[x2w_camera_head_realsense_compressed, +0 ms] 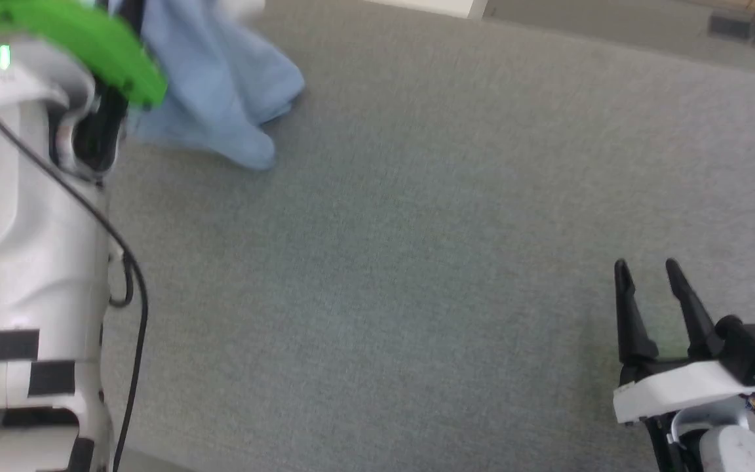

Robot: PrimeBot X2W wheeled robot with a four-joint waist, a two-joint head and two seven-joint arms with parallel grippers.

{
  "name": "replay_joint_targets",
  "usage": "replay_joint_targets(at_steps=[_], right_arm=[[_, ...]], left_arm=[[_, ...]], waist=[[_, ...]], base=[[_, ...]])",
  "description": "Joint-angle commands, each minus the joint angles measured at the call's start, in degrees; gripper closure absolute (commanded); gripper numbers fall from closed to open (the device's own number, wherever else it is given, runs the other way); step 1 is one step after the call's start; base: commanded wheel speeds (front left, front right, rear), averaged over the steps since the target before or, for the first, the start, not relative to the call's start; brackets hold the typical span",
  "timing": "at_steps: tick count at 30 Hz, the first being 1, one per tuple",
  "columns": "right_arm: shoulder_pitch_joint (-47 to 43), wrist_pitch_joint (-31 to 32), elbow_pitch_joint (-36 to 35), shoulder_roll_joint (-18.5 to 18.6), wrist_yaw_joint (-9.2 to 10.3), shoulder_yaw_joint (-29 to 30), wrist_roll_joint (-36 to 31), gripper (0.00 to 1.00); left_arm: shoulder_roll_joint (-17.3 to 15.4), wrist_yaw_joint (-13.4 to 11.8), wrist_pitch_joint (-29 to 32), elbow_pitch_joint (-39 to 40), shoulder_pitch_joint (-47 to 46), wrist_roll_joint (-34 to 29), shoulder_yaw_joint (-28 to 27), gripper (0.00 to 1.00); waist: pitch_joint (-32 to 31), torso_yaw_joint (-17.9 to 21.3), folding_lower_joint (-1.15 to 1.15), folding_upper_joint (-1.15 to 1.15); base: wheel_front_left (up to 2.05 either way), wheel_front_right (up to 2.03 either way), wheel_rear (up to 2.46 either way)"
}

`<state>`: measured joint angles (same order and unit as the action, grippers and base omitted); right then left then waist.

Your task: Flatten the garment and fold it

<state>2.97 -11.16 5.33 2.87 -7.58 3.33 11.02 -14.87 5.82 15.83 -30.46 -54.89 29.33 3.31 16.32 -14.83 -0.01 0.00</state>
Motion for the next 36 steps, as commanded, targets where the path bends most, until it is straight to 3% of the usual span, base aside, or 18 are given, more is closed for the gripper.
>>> replay_joint_targets(at_steps=[1, 8, 14, 22, 27, 28, 29, 30, 36], right_arm=[[0.03, -0.78, 0.95, 0.0, 0.09, -0.41, 0.67, 0.0], [-0.62, -2.69, 4.61, 0.0, 0.09, 1.28, 3.66, 0.0], [-0.45, -3.44, 5.83, 0.0, 0.09, 3.53, 3.93, 0.0], [-1.36, -3.75, 7.04, 0.0, 0.09, 4.56, 5.0, 0.0], [-1.59, -3.8, 7.03, 0.0, 0.09, 4.21, 5.42, 0.0], [-1.57, -3.81, 7.09, 0.0, 0.09, 4.14, 5.47, 0.0], [-1.53, -3.82, 7.14, 0.0, 0.09, 4.11, 5.51, 0.0], [-1.46, -3.82, 7.15, 0.0, 0.09, 4.12, 5.64, 0.0], [-1.93, -3.83, 7.07, 0.0, 0.09, 4.3, 5.74, 0.0]], left_arm=[[0.36, 0.72, 0.17, 2.17, -2.3, -0.22, 1.43, 1.0], [4.7, 1.56, 3.37, 10.7, -6.1, 5.04, 7.62, 1.0], [5.52, 1.63, 7.59, 12.91, -0.54, 5.94, 14.02, 1.0], [8.5, 1.61, 8.09, 7.77, 16.3, 5.56, 22.52, 1.0], [9.94, 0.28, 14.24, 0.18, 23.37, 5.79, 27.96, 1.0], [10.18, -0.42, 15.1, -0.91, 23.93, 6.11, 28.2, 0.9], [10.32, -1.02, 15.81, -1.65, 24.21, 6.37, 28.27, 0.56], [10.47, -1.29, 16.04, -1.89, 24.21, 6.72, 28.22, 0.0], [11.24, -2.28, 9.87, 4.13, 22.38, 13.18, 21.15, 0.0]], waist=[[-5.82, 2.59, 0.01, 0.0], [-9.57, 8.02, 0.01, 0.0], [-9.92, 13.32, 0.01, 0.0], [-9.65, 18.78, 0.01, 0.0], [-9.41, 19.77, 0.01, 0.0], [-9.43, 19.9, 0.01, 0.0], [-9.5, 19.98, 0.01, 0.0], [-9.62, 19.98, 0.01, 0.0], [-11.42, 18.4, 0.01, 0.0]], base=[[0.0, 0.0, 0.0], [0.0, 0.0, 0.0], [0.0, 0.0, 0.0], [0.0, 0.0, 0.0], [0.0, 0.0, 0.0], [0.0, 0.0, 0.0], [0.0, 0.0, 0.0], [0.0, 0.0, 0.0], [0.0, 0.0, 0.0]])
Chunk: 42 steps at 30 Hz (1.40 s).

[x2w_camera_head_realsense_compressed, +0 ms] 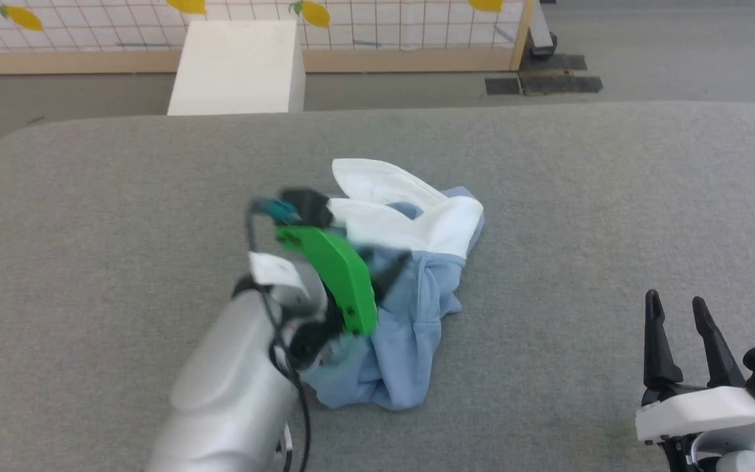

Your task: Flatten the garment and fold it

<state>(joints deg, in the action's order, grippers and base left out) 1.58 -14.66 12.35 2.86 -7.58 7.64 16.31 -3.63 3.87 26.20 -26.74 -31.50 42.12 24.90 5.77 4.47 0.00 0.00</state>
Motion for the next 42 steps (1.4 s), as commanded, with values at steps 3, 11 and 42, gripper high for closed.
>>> replay_joint_targets(at_steps=[3, 11, 42], right_arm=[[-0.88, -0.33, -0.1, 0.01, 0.09, 0.09, 0.61, 0.0], [-1.57, 0.97, 0.99, 0.01, 0.09, -2.07, 0.89, 0.0], [11.84, 36.78, -2.16, 0.38, 0.09, -19.07, -3.83, 1.0]], left_arm=[[-1.44, -1.4, -5.94, 5.13, -1.51, 1.39, -5.17, 0.0], [-8.88, -3.28, -28.83, 12.41, 5.63, -8.47, -10.87, 0.0], [-8.27, -9.03, -41.11, 18.77, 22.54, -17.77, -10.94, 0.0]], waist=[[-1.99, -2.17, 0.0, 0.0], [-3.48, -5.37, 0.0, 0.0], [2.41, -9.72, 0.0, 0.0]], base=[[0.0, 0.0, 0.0], [0.0, 0.0, 0.0], [0.0, 0.0, 0.0]])
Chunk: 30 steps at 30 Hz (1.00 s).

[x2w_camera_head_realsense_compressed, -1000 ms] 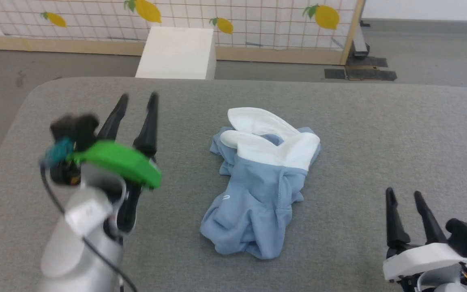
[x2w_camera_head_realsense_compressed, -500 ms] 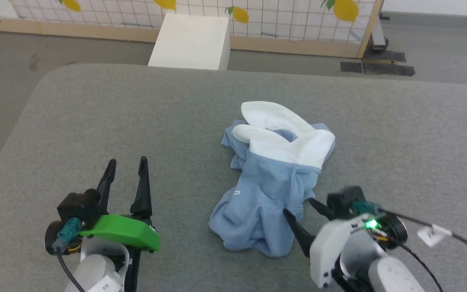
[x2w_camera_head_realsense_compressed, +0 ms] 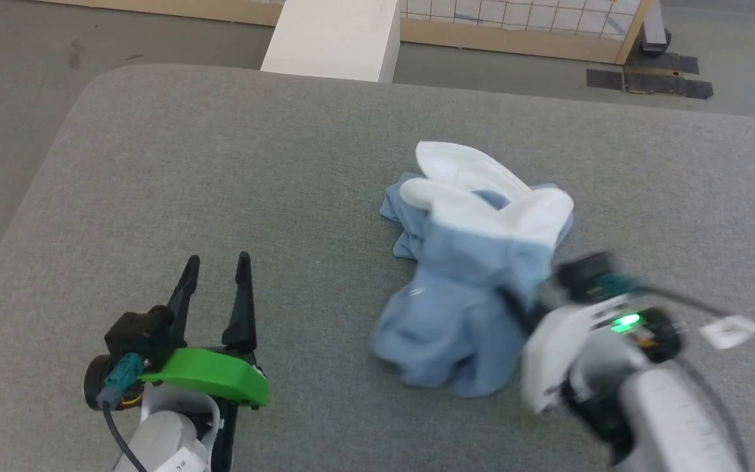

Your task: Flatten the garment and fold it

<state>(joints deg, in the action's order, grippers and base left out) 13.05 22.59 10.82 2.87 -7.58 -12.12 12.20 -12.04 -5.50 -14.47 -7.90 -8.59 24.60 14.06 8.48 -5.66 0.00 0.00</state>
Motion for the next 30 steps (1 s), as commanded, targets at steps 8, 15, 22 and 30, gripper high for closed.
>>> replay_joint_targets(at_steps=[8, 15, 22, 30], right_arm=[[-0.94, 3.55, -3.18, 7.31, 0.09, 27.0, -1.69, 1.0], [-1.94, 3.9, 2.75, 4.86, 0.09, 37.0, -4.33, 0.0], [-1.43, -6.73, -5.04, 1.16, 0.09, 38.73, 0.76, 0.0], [-3.81, -9.14, -10.46, 0.05, 0.09, 35.7, 3.05, 0.0]], left_arm=[[-0.14, 1.08, 0.0, -0.42, -1.09, -0.09, 0.32, 0.0], [0.31, 1.99, 1.71, -1.84, -1.69, 1.08, 1.4, 0.0], [2.28, 3.78, 6.35, -1.37, -6.68, 3.23, 3.48, 0.0], [6.07, 4.87, 25.35, -9.05, -23.58, 4.75, 9.84, 0.0]], waist=[[-0.19, 1.78, 0.0, 0.0], [0.22, 2.06, 0.0, 0.0], [0.36, 3.56, 0.0, 0.0], [3.55, 11.18, 0.0, 0.0]], base=[[0.0, 0.0, 0.0], [0.0, 0.0, 0.0], [0.0, 0.0, 0.0], [0.0, 0.0, 0.0]])
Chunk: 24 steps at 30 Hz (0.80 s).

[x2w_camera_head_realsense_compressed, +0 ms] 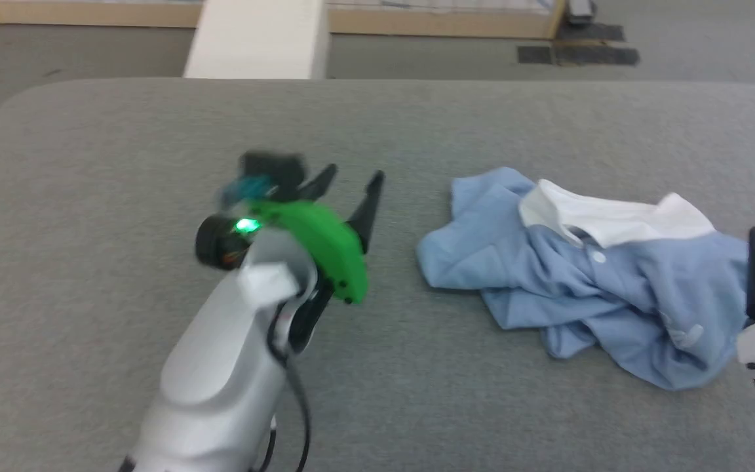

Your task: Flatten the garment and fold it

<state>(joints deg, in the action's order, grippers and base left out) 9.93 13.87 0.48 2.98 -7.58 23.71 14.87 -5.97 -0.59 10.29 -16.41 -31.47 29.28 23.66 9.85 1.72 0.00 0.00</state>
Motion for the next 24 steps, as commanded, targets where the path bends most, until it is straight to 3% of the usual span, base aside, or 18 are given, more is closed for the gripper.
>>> replay_joint_targets(at_steps=[1, 7, 13, 14, 15, 20, 24], right_arm=[[-0.76, -0.48, 0.01, -0.07, 0.09, -0.84, 0.91, 0.0], [-0.53, -1.71, 1.64, -0.09, 0.09, -2.12, 2.6, 0.0], [-0.2, -3.16, 3.76, -0.1, 0.09, -1.58, 3.33, 0.0], [-0.16, -3.34, 3.98, -0.1, 0.09, -1.55, 3.36, 0.0], [-0.14, -3.64, 4.19, -0.1, 0.09, -1.48, 3.32, 0.0], [-0.92, -4.05, 5.24, -0.1, 0.09, -1.8, 3.37, 0.0], [-1.53, -4.18, 5.39, -0.1, 0.09, -1.65, 2.58, 0.0]], left_arm=[[0.0, 0.0, 4.42, -2.59, -2.77, -0.5, 1.72, 0.0], [0.3, 0.34, 18.47, -11.44, -9.24, -1.45, 6.46, 0.0], [-0.19, 0.89, 24.13, -16.82, -9.76, -1.56, 8.67, 0.0], [-0.06, 1.13, 24.48, -17.29, -9.44, -0.93, 8.53, 0.58], [0.18, 1.63, 24.51, -17.52, -9.14, 0.06, 8.2, 1.0], [1.23, 2.42, 17.72, -14.63, -9.72, 4.41, 3.8, 1.0], [1.91, 1.22, 9.03, -9.13, -9.79, 8.5, -2.25, 1.0]], waist=[[2.81, 5.26, 0.0, 0.0], [5.94, 11.08, 0.0, 0.0], [7.42, 13.26, 0.0, 0.0], [7.46, 13.28, 0.0, 0.0], [7.44, 13.08, 0.0, 0.0], [5.85, 9.84, 0.0, 0.0], [3.3, 5.9, 0.0, 0.0]], base=[[0.0, 0.0, 0.0], [0.0, 0.0, 0.0], [0.0, 0.0, 0.0], [0.0, 0.0, 0.0], [0.0, 0.0, 0.0], [0.0, 0.0, 0.0], [0.0, 0.0, 0.0]])
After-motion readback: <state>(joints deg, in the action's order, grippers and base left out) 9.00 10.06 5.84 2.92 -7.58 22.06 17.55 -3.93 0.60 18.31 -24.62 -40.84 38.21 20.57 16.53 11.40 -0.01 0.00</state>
